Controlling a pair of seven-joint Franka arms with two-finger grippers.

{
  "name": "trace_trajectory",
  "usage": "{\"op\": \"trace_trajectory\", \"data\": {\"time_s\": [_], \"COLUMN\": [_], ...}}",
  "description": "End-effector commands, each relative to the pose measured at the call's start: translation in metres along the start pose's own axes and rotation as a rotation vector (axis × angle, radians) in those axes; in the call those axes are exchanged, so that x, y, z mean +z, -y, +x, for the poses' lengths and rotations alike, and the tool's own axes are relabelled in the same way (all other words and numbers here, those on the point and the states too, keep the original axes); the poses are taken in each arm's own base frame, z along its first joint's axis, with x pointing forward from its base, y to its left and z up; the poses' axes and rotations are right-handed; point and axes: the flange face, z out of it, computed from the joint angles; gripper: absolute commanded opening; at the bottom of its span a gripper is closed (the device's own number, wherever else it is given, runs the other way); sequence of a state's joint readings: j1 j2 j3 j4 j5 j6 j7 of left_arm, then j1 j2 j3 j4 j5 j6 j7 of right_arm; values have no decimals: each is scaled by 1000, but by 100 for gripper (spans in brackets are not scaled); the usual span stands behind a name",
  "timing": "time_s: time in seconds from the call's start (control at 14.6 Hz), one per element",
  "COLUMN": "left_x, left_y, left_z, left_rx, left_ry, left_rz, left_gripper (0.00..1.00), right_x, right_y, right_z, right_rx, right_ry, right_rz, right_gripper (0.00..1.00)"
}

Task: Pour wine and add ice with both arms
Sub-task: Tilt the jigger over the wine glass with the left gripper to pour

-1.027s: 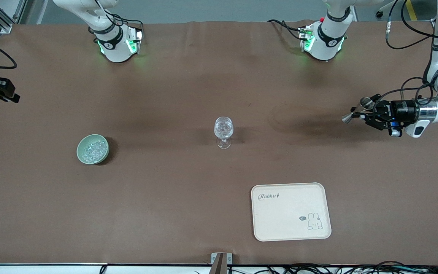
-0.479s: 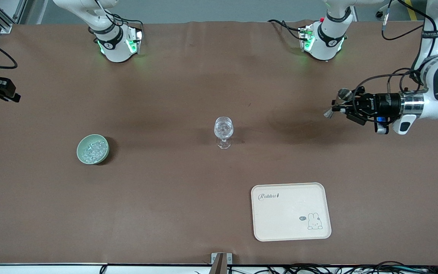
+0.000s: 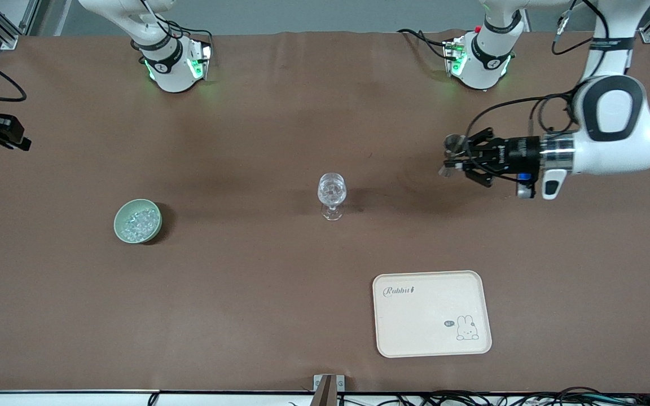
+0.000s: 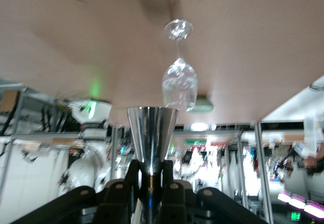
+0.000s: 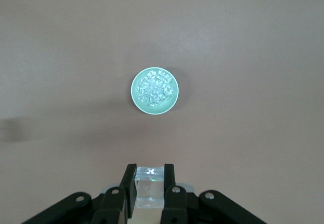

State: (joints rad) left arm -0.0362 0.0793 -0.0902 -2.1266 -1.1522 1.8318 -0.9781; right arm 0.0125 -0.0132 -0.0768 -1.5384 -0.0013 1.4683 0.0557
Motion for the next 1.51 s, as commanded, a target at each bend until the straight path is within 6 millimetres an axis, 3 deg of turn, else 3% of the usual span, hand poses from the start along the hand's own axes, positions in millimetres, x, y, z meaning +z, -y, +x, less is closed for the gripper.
{"op": "trace_trajectory", "data": {"time_s": [0.0,0.21,0.68,1.03,1.44], "left_x": [48,96,164,179,214], "left_y": [-4,-12,-28,-34,-45], "left_z": [-31,-49,-54,-71,-86], "left_rx": [-21,-20,16,56,67], "left_ry": [-95,-147,-313,-438,-583], "left_rz": [-35,-70,-73,-46,-22], "left_gripper": [0,0,0,0,0], "right_x": [0,0,2,3,4], "right_y": [-1,-2,-3,-3,-2], "right_z": [-3,-3,-3,-3,-4], "right_rx": [1,3,7,5,5], "right_ry": [9,11,18,20,28], "right_rz": [1,1,3,7,10], "right_gripper": [1,1,1,1,1]}}
